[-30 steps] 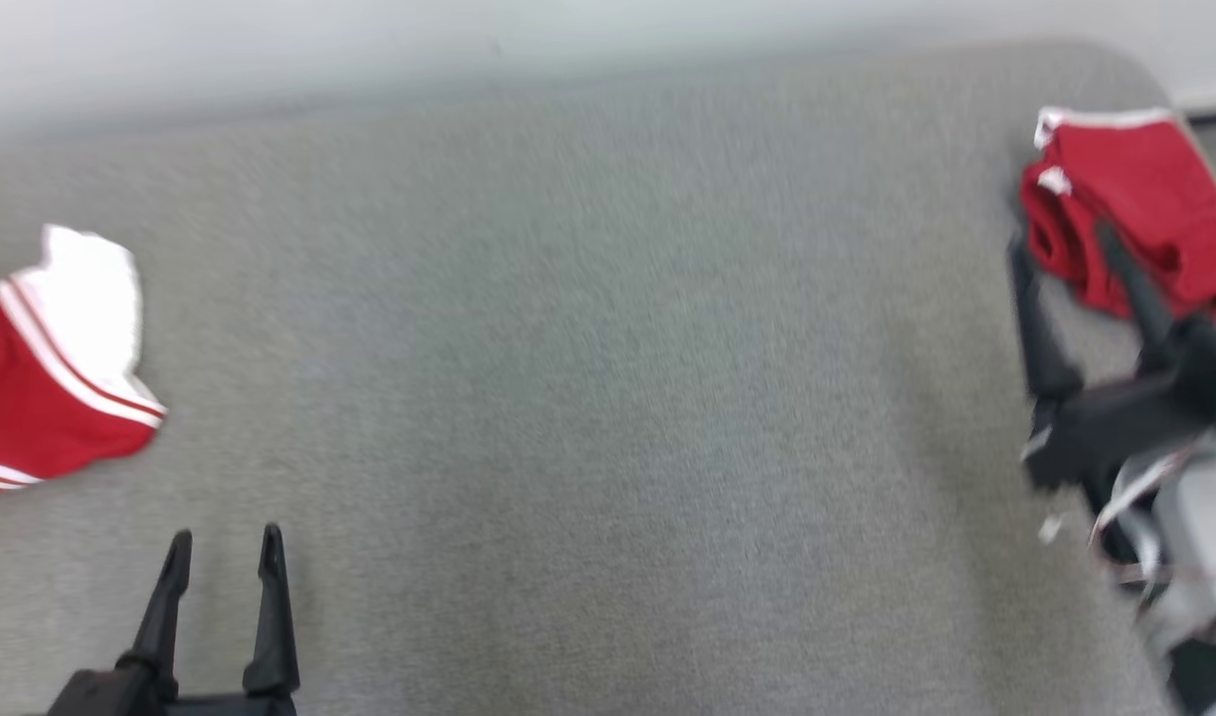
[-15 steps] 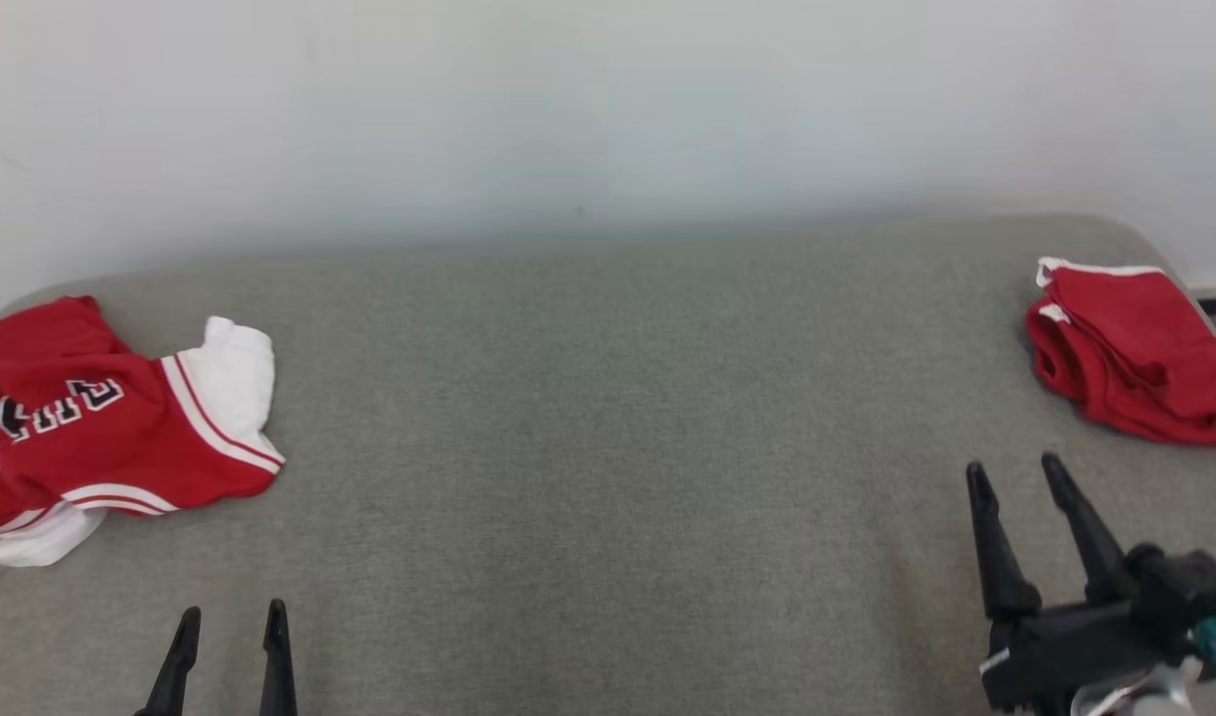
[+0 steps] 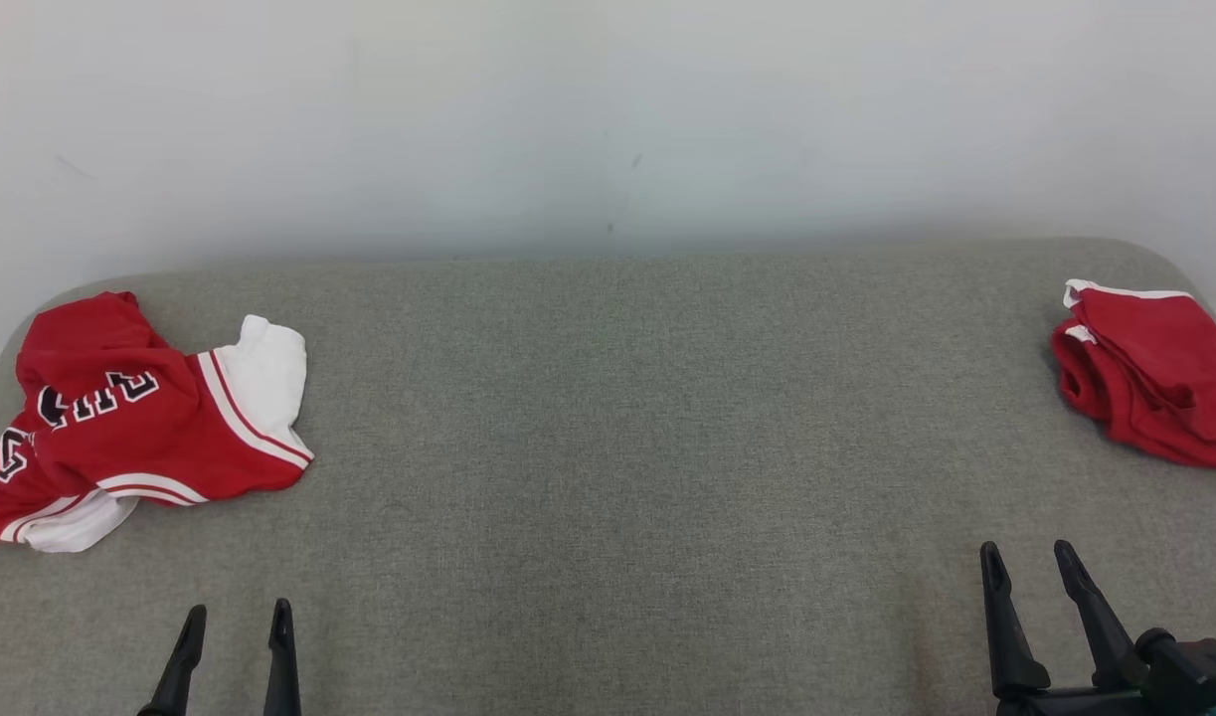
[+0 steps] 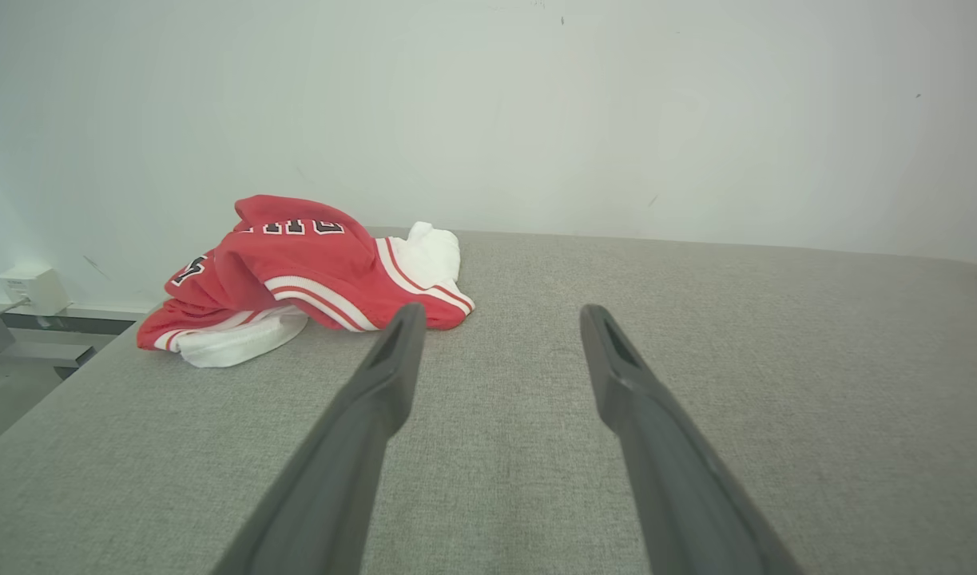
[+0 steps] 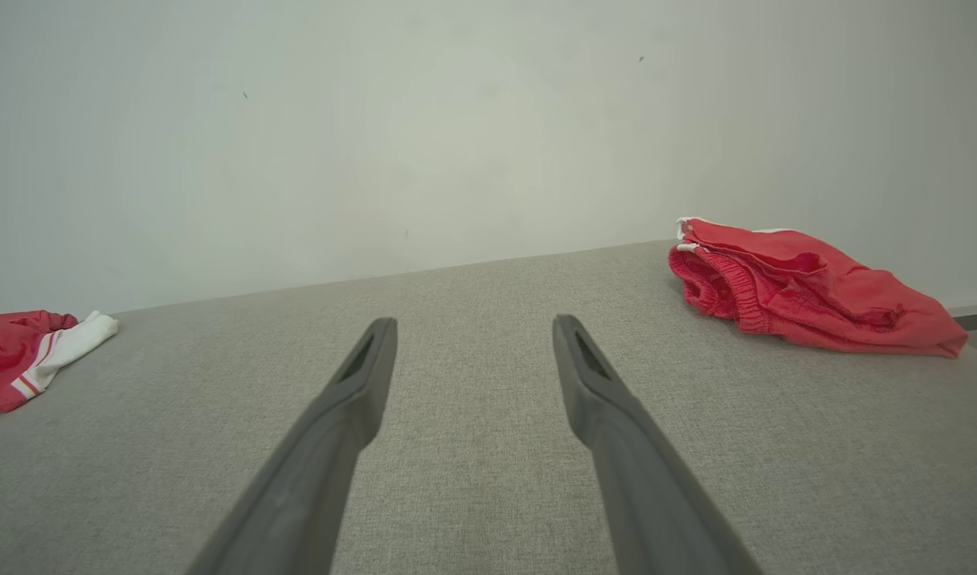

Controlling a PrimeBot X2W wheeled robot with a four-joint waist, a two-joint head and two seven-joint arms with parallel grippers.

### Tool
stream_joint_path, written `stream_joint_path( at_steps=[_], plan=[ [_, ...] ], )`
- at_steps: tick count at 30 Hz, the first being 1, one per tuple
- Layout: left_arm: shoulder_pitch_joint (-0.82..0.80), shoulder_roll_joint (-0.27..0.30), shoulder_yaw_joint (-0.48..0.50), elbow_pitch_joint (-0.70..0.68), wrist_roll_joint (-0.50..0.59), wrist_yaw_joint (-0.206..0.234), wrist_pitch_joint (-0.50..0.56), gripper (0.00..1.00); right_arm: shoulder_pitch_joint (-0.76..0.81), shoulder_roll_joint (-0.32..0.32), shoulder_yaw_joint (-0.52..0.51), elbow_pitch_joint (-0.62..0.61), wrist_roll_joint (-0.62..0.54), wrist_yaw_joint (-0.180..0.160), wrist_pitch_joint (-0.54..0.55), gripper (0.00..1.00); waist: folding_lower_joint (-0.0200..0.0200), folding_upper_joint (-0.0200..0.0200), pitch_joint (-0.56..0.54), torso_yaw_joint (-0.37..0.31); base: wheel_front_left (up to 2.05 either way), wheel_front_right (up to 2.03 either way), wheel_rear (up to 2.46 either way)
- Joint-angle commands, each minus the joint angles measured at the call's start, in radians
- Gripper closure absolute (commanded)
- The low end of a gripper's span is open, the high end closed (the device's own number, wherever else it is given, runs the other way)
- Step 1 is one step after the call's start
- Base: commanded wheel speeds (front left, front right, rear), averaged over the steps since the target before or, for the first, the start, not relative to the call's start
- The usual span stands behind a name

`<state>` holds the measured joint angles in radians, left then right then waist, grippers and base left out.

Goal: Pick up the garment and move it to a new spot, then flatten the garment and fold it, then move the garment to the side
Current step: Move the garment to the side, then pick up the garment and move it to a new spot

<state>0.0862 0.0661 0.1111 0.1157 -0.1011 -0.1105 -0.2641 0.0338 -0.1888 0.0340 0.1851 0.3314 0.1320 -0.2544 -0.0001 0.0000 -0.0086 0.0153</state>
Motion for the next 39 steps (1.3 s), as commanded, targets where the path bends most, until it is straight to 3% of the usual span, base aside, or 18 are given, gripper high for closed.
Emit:
stream_joint_path(
  at_steps=[1,16,31,39],
  plan=[
    [-0.012,0.003,0.001,0.004,0.003,-0.002,0.0,0.0,0.011,0.007,-0.003,-0.005,-0.009,-0.002,0.002,0.0,0.0001,0.0,0.002,0.001,0.0,0.0,0.0],
    [-0.031,0.003,-0.009,0.025,0.012,0.004,0.0,0.0,0.028,0.024,-0.002,-0.007,-0.019,-0.002,0.006,0.0,0.0001,0.0,0.002,0.034,0.0,0.0,0.0],
    [-0.085,0.025,0.007,0.062,-0.016,0.018,0.0,0.0,0.013,0.055,0.031,0.019,-0.019,-0.002,0.002,0.0,0.0001,0.0,0.027,0.301,0.0,0.0,0.0],
    [-0.088,0.03,0.024,0.072,-0.029,0.032,0.0,0.0,-0.014,0.053,0.059,0.035,-0.032,-0.002,0.001,0.0,0.0001,0.0,0.048,0.409,0.0,0.0,0.0]
  ],
)
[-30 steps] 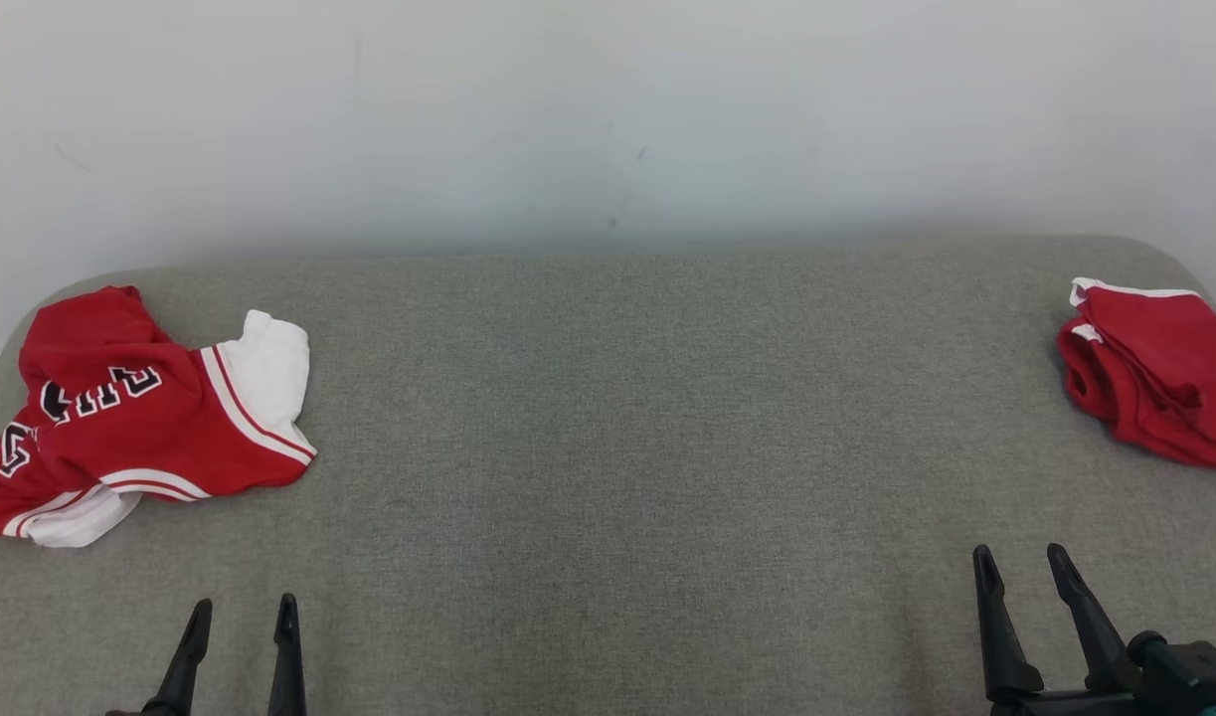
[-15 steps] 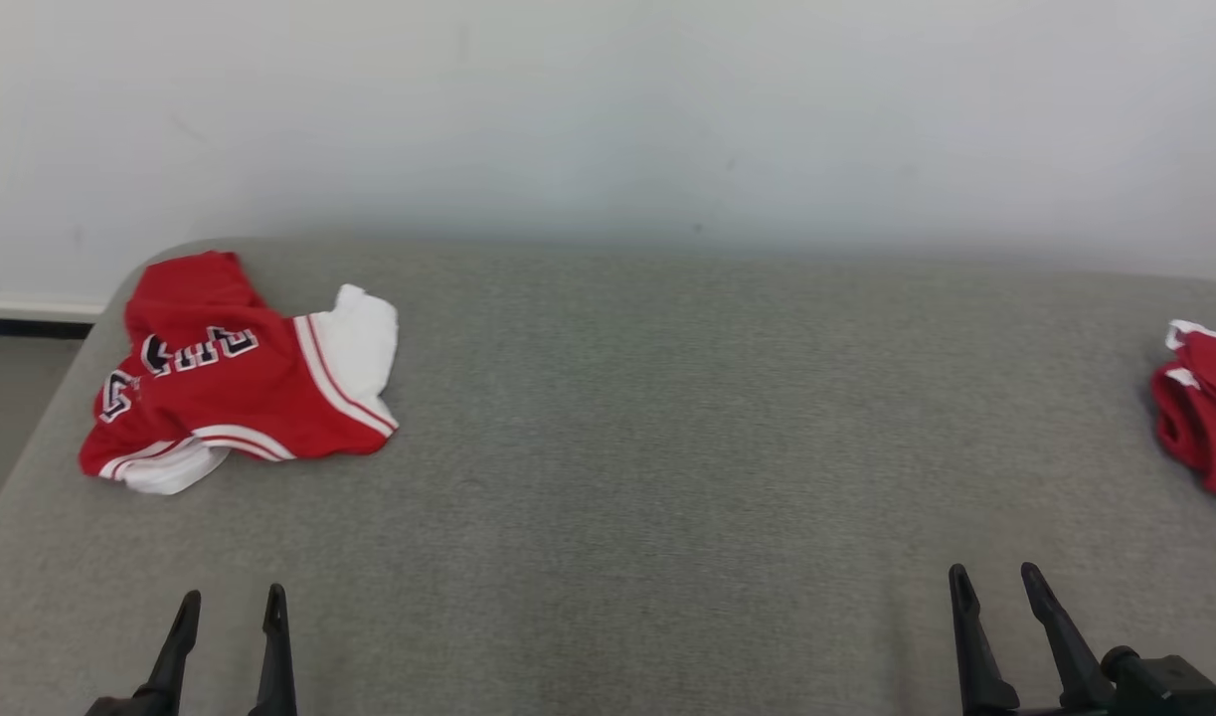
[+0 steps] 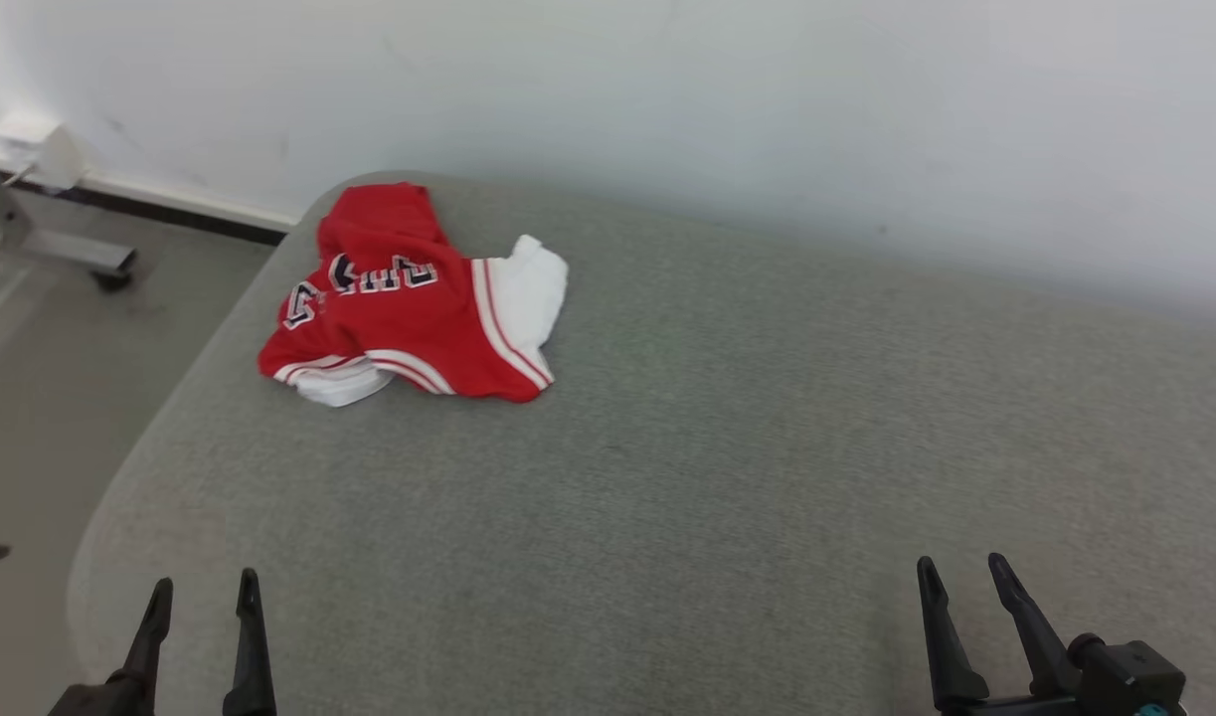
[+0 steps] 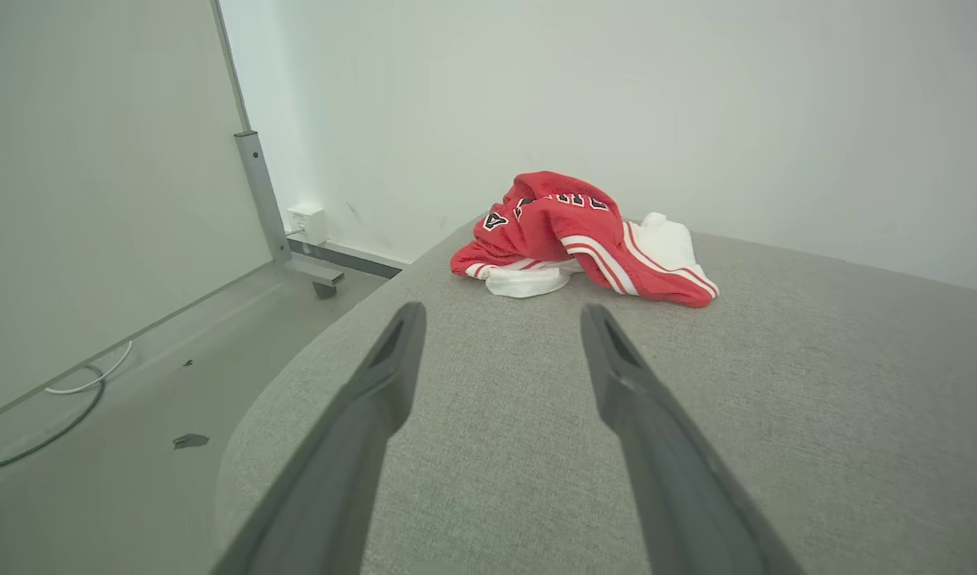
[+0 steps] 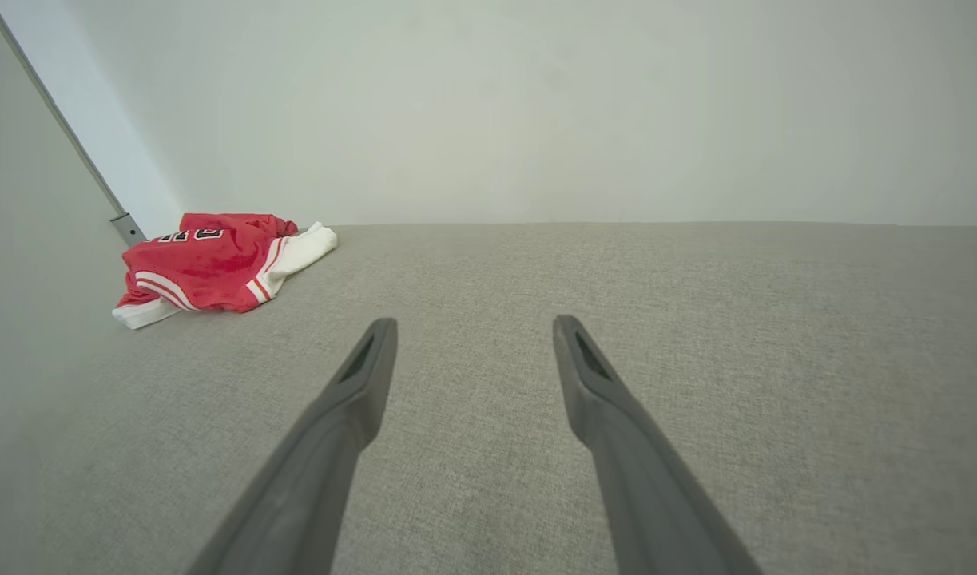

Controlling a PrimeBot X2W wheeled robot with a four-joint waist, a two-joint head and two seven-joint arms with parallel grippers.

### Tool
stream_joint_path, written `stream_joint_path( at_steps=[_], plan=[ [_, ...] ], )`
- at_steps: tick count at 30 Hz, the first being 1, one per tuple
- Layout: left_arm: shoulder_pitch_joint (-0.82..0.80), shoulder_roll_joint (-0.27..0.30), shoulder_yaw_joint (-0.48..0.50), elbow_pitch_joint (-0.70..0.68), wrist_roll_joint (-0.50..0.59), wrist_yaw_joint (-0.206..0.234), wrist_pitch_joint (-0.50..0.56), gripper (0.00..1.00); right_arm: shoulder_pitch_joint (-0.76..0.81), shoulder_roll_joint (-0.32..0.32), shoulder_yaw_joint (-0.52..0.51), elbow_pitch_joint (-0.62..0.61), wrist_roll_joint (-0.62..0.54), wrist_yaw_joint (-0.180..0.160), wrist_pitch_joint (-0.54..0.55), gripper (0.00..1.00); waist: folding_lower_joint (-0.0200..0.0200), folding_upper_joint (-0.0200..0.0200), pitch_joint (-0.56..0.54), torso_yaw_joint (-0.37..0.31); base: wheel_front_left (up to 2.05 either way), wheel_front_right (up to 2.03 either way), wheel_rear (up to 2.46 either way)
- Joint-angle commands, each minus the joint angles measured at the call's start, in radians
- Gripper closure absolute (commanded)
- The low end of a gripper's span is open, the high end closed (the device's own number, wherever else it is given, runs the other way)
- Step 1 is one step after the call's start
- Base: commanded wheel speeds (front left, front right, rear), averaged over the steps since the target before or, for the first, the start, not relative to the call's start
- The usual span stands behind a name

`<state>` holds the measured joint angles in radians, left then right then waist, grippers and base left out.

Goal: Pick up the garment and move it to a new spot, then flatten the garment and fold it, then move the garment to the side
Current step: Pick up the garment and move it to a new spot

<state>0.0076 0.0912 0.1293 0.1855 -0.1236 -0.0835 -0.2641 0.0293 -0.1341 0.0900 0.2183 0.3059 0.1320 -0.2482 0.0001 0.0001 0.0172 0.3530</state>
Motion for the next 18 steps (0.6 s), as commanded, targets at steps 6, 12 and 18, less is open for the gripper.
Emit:
stream_joint_path(
  at_steps=[6,12,18],
  plan=[
    [0.008,0.002,0.011,-0.001,-0.014,0.017,0.0,0.0,-0.016,-0.003,0.02,0.012,-0.006,-0.002,-0.007,0.0,-0.0001,-0.0001,0.022,0.129,0.0,0.0,0.0],
    [0.02,0.003,0.016,0.0,-0.023,0.022,0.0,0.0,-0.023,-0.005,0.031,0.021,-0.004,-0.002,-0.007,0.0,-0.0001,-0.0001,0.019,0.166,0.0,0.0,0.0],
    [0.018,-0.002,0.022,0.0,-0.028,0.028,0.0,0.0,-0.034,-0.013,0.042,0.023,-0.006,-0.002,-0.004,0.0,-0.0001,-0.0001,0.026,0.172,0.0,0.0,0.0]
  ],
)
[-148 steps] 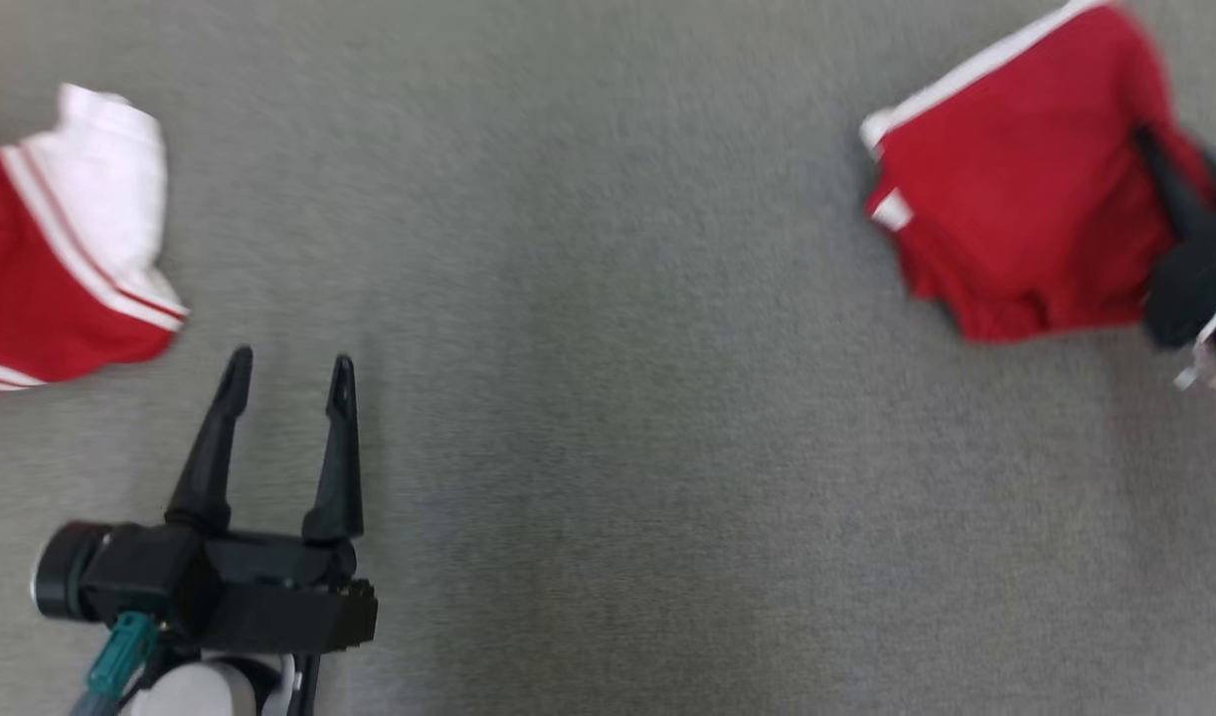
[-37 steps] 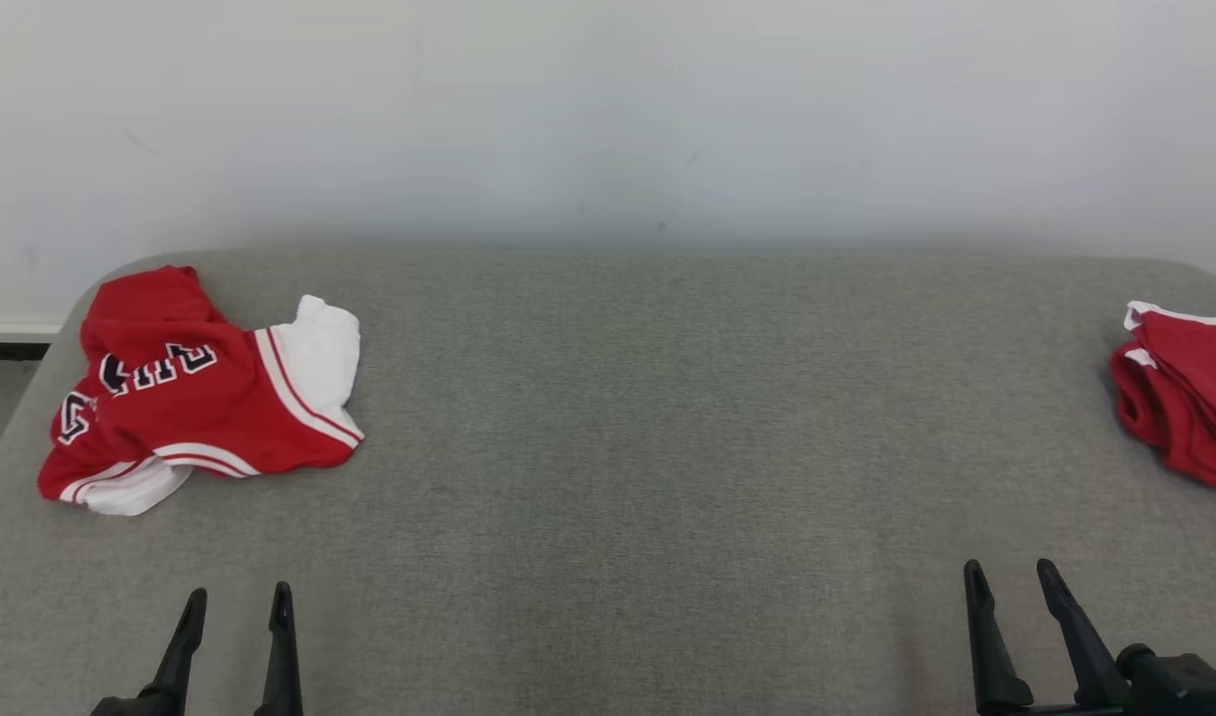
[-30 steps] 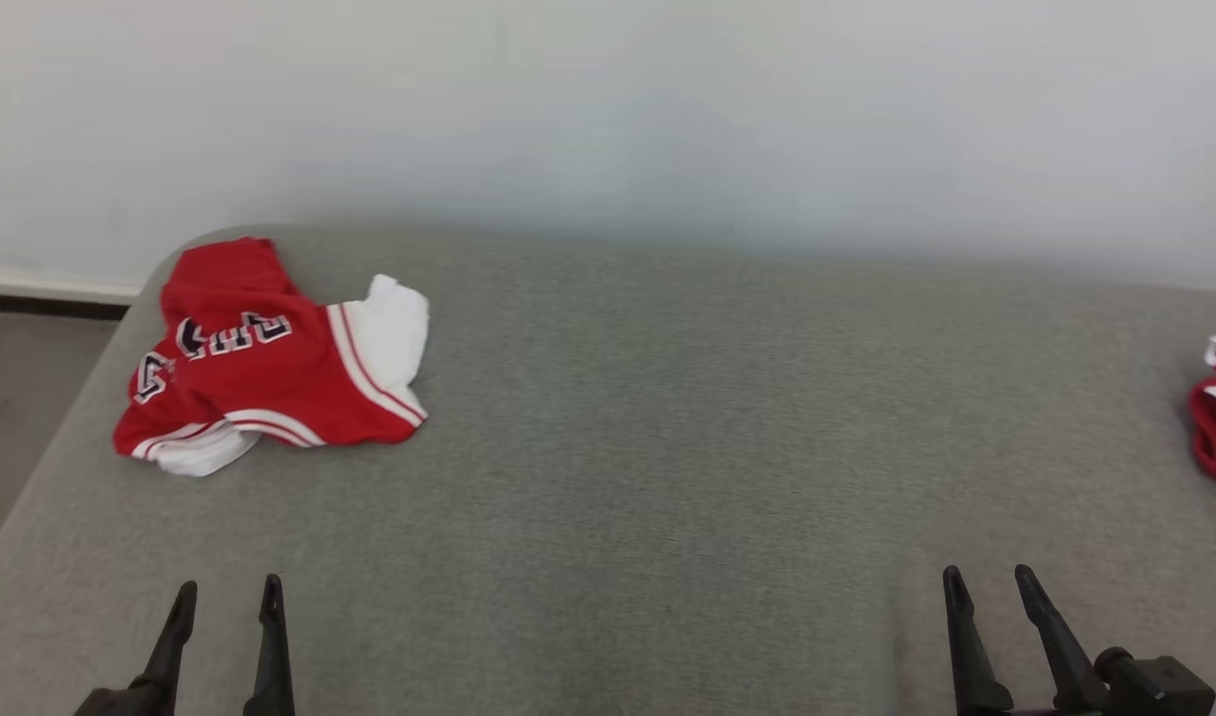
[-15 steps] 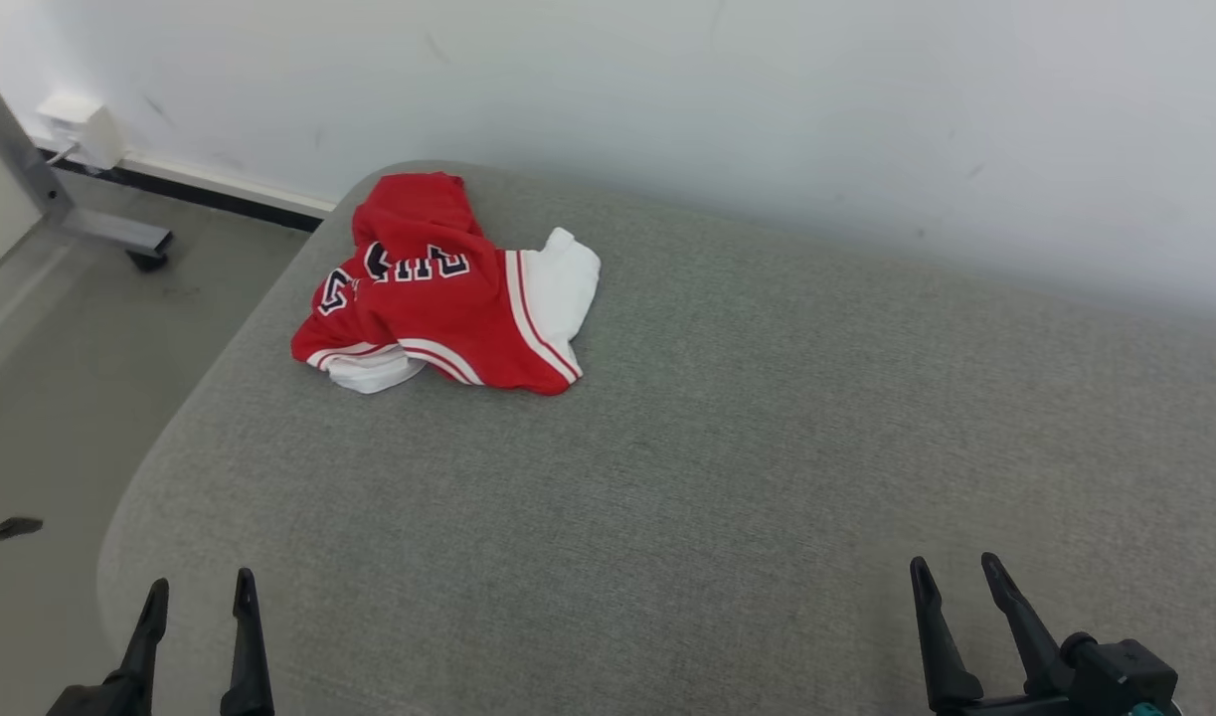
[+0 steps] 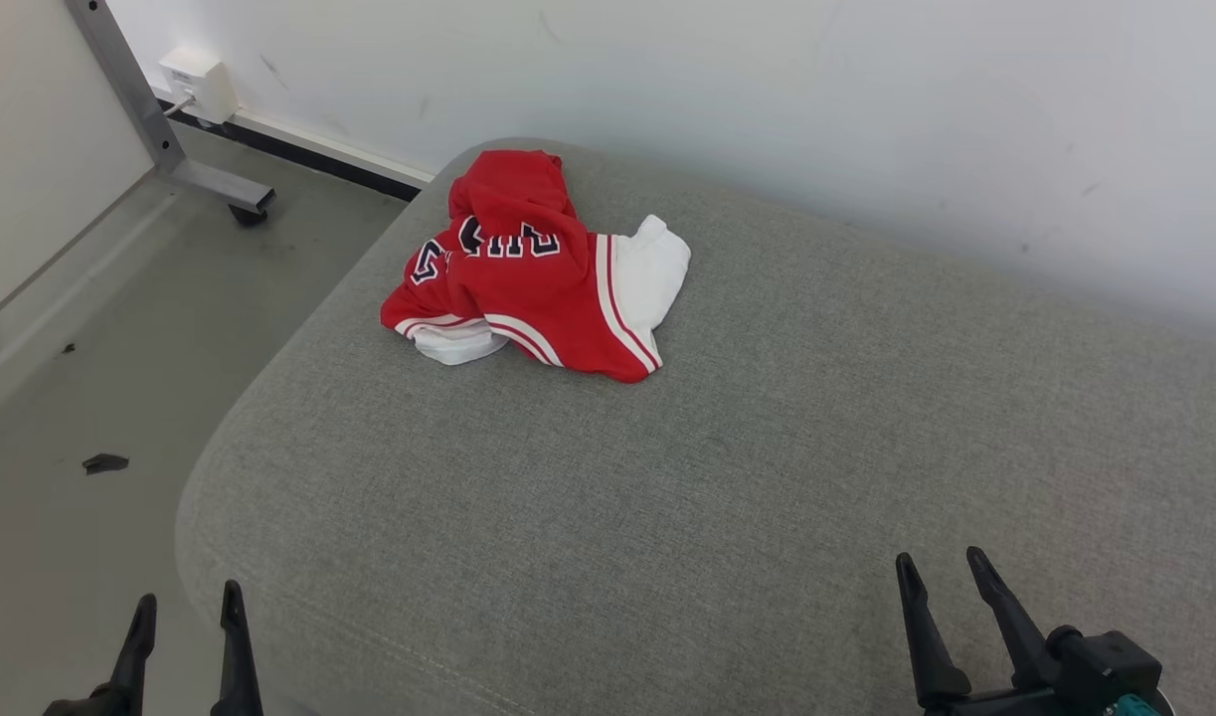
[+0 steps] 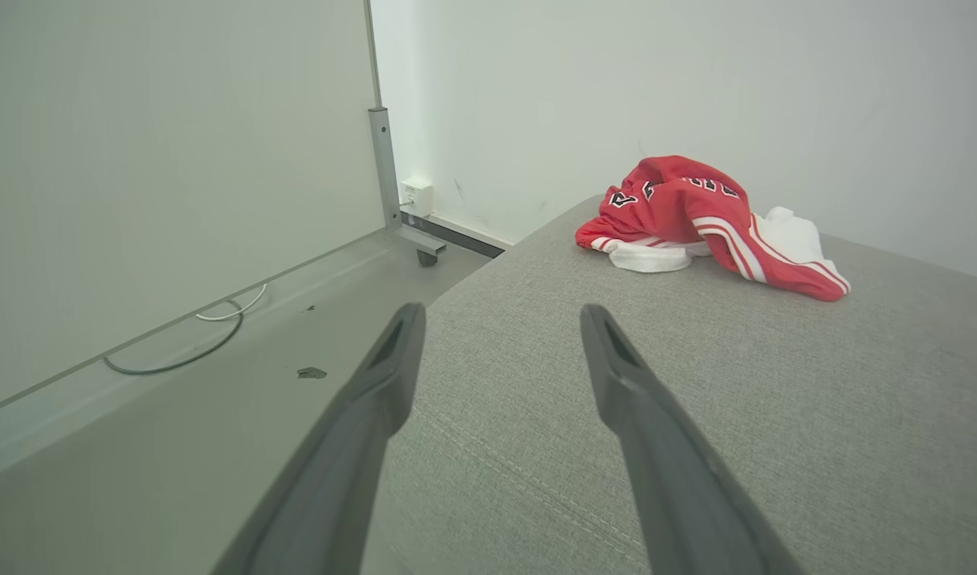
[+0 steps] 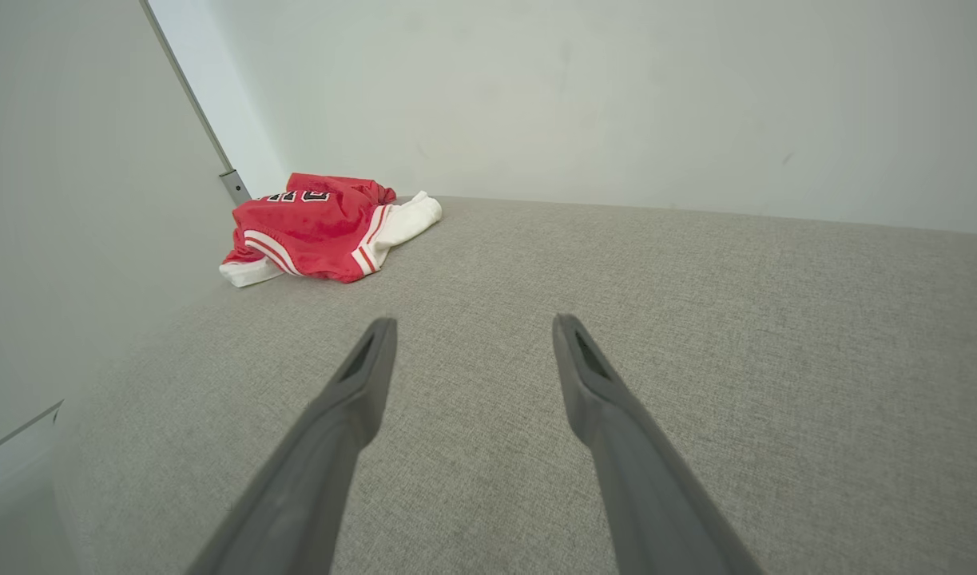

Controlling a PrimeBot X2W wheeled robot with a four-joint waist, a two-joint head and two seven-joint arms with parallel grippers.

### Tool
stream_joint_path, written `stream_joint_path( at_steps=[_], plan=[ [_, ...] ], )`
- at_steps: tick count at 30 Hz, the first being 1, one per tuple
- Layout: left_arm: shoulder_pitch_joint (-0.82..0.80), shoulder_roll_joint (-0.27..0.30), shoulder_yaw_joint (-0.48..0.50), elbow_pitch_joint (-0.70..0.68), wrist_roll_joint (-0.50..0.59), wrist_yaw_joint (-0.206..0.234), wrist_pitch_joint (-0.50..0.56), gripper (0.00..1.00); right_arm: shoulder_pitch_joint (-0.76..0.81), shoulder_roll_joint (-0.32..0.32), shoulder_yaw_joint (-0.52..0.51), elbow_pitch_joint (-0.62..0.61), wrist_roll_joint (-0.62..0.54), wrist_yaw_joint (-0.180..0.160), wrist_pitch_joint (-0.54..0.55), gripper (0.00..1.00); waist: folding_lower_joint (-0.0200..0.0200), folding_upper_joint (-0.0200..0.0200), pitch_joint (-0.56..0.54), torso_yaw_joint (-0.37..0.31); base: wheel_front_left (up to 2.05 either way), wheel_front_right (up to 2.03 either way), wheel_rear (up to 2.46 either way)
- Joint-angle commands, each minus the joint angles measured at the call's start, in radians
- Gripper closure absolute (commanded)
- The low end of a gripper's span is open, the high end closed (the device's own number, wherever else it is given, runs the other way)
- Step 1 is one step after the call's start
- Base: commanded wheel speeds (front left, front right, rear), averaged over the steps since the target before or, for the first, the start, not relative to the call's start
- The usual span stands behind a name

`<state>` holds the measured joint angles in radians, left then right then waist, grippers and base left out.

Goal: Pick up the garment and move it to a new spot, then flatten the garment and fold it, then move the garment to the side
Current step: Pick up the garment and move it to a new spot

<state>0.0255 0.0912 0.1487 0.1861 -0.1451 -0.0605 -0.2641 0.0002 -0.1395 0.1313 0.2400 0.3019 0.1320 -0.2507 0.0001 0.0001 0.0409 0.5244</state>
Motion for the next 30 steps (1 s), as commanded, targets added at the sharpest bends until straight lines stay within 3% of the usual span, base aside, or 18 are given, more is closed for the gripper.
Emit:
stream_joint_path(
  at_steps=[1,8,14,17,30],
  plan=[
    [0.0,-0.002,0.003,-0.001,-0.007,0.005,0.0,0.0,-0.005,-0.008,0.001,0.002,-0.002,-0.002,-0.002,0.0,-0.0001,-0.0001,0.003,0.001,0.0,0.0,0.0],
    [-0.016,-0.005,0.014,-0.005,-0.016,0.009,0.0,0.0,-0.015,-0.013,-0.002,-0.001,-0.005,-0.002,0.003,0.0,-0.0001,-0.0001,0.014,-0.028,0.0,0.0,0.0],
    [-0.092,0.006,0.02,-0.015,-0.033,-0.004,0.0,0.0,-0.046,-0.033,-0.023,-0.03,-0.022,-0.002,0.02,0.0,-0.0001,-0.0001,0.077,-0.105,0.0,0.0,0.0],
    [-0.179,0.015,0.017,-0.016,-0.045,-0.01,0.0,0.0,-0.063,-0.047,-0.045,-0.054,-0.032,-0.002,0.03,0.0,-0.0001,-0.0001,0.127,-0.151,0.0,0.0,0.0],
    [-0.698,0.146,0.015,0.099,-0.083,-0.032,0.065,0.0,-0.137,-0.069,-0.141,-0.138,-0.055,-0.002,0.041,0.0,-0.0001,-0.0001,0.365,-0.386,0.0,0.0,0.0]
  ],
)
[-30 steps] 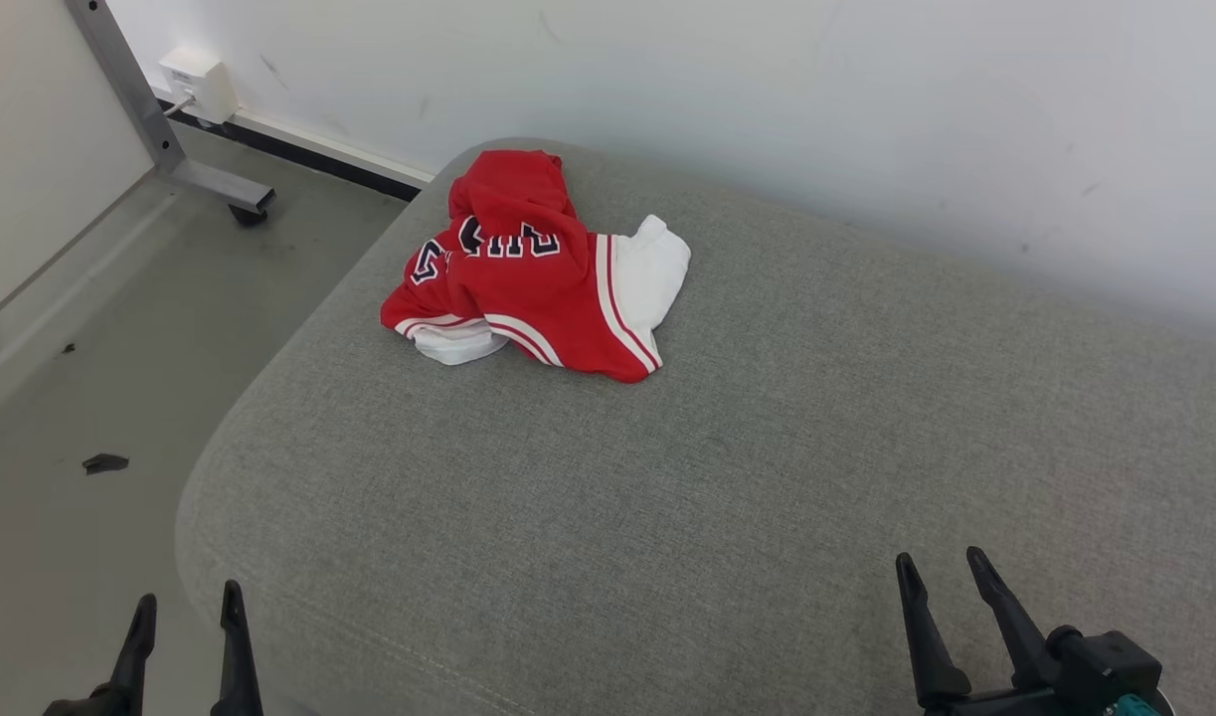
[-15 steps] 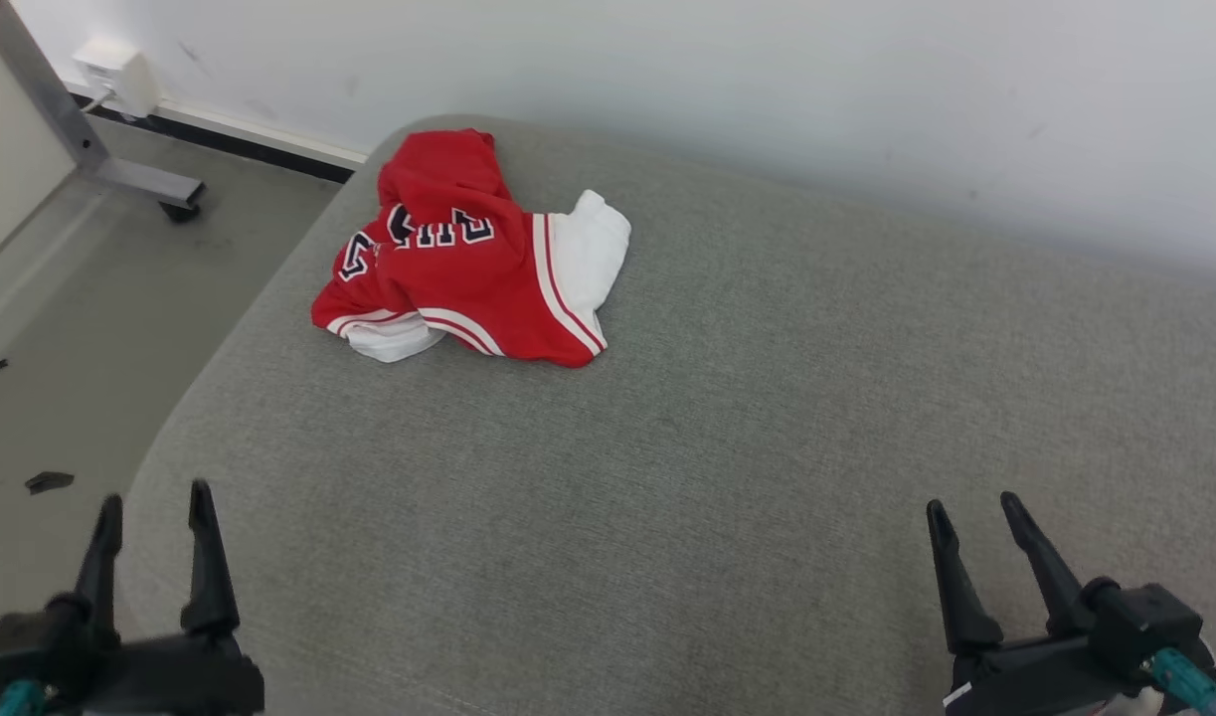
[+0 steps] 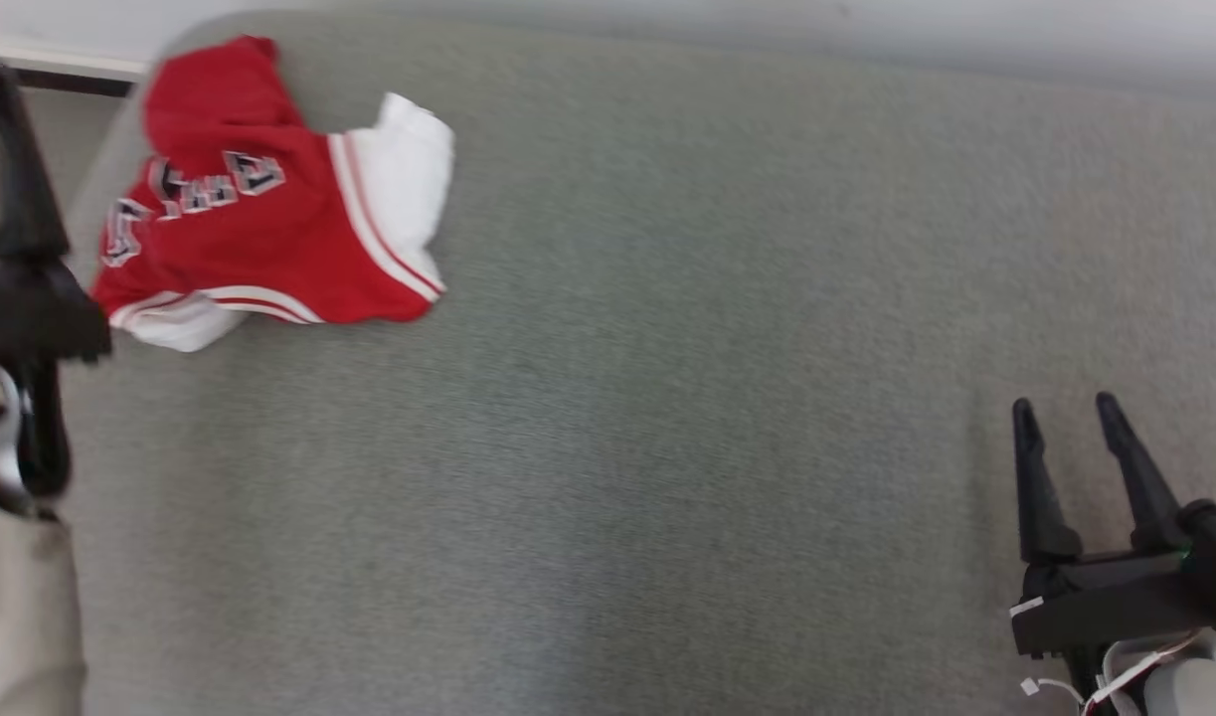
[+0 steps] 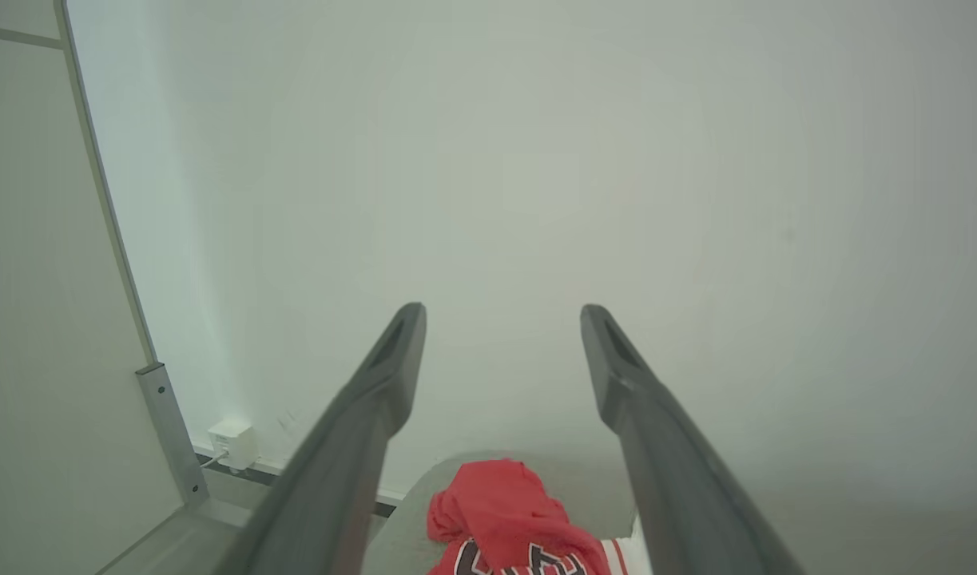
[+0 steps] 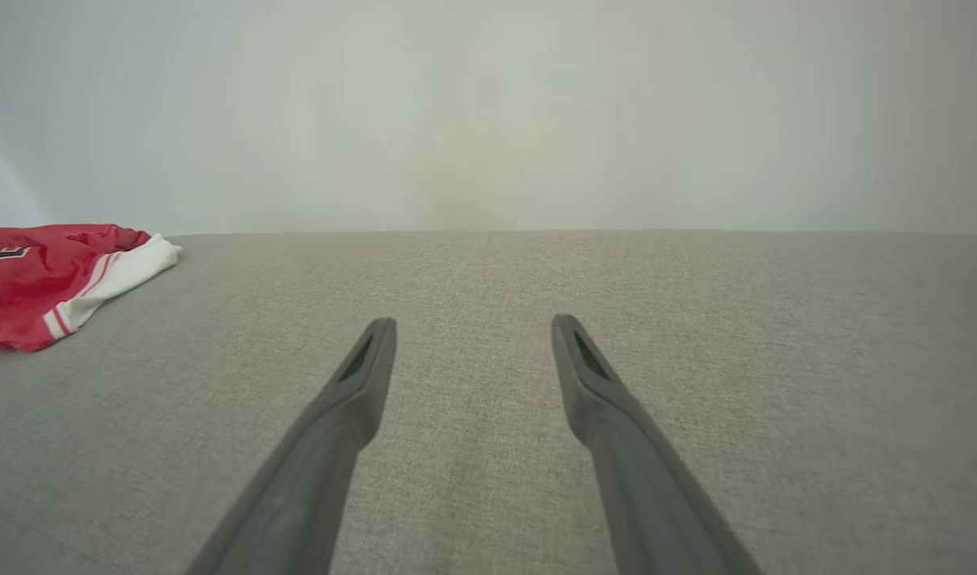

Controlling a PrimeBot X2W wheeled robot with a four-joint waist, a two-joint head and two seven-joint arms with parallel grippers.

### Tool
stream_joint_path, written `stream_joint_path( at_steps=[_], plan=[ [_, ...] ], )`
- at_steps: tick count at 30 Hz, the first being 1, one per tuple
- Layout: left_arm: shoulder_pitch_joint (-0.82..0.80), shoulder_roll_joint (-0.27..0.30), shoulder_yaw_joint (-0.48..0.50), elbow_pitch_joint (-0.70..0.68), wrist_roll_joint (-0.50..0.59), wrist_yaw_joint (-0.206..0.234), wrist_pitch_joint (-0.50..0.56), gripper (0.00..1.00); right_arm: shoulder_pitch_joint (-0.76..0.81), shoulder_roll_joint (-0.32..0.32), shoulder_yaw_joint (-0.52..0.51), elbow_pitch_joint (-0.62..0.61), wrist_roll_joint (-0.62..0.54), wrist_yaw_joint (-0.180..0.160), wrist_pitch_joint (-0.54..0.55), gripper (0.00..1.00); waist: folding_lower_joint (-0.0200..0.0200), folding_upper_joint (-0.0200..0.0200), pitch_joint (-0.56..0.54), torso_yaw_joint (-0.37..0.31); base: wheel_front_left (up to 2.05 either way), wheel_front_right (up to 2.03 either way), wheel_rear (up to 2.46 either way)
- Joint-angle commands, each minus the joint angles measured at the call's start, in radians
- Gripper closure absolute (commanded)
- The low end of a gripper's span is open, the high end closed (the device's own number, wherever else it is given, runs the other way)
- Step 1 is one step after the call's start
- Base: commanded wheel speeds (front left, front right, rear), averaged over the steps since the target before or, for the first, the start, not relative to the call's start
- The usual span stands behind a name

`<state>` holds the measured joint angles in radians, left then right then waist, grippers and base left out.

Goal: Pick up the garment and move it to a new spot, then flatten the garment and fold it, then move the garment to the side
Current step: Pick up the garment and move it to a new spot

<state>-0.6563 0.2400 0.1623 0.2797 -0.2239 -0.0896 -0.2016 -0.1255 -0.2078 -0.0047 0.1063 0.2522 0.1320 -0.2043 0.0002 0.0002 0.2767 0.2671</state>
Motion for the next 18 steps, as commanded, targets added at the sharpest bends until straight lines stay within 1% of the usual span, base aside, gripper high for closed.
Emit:
stream_joint_path(
  at_steps=[1,4,9,14,15,18],
  plan=[
    [-0.043,0.006,0.006,0.02,-0.009,0.001,0.018,0.0,-0.016,0.002,-0.011,-0.011,-0.006,-0.002,-0.006,0.0,-0.0002,-0.0002,0.145,-0.144,0.0,0.0,0.0],
    [-0.132,0.044,0.021,0.073,-0.019,0.005,0.036,0.0,-0.025,0.003,-0.041,-0.023,0.0,-0.002,-0.015,0.0,-0.0002,-0.0002,0.185,-0.179,0.0,0.0,0.0],
    [-0.214,0.108,0.023,0.194,-0.02,-0.002,0.084,0.0,-0.048,0.015,-0.055,-0.027,0.001,-0.002,-0.027,0.0,-0.0002,-0.0002,0.23,-0.228,0.0,0.0,0.0],
    [-0.262,0.156,0.017,0.333,-0.024,-0.005,0.156,0.0,-0.063,0.02,-0.06,-0.021,0.002,-0.002,-0.038,0.0,-0.0002,-0.0002,0.25,-0.253,0.0,0.0,0.0],
    [-0.262,0.156,0.017,0.333,-0.024,-0.005,0.156,0.0,-0.063,0.02,-0.06,-0.021,0.002,-0.002,-0.038,0.0,-0.0002,-0.0002,0.25,-0.253,0.0,0.0,0.0],
    [-0.269,0.177,0.005,0.418,-0.022,-0.013,0.202,0.0,-0.069,0.022,-0.061,-0.016,0.002,-0.002,-0.044,0.0,-0.0002,-0.0002,0.254,-0.261,0.0,0.0,0.0]
  ],
)
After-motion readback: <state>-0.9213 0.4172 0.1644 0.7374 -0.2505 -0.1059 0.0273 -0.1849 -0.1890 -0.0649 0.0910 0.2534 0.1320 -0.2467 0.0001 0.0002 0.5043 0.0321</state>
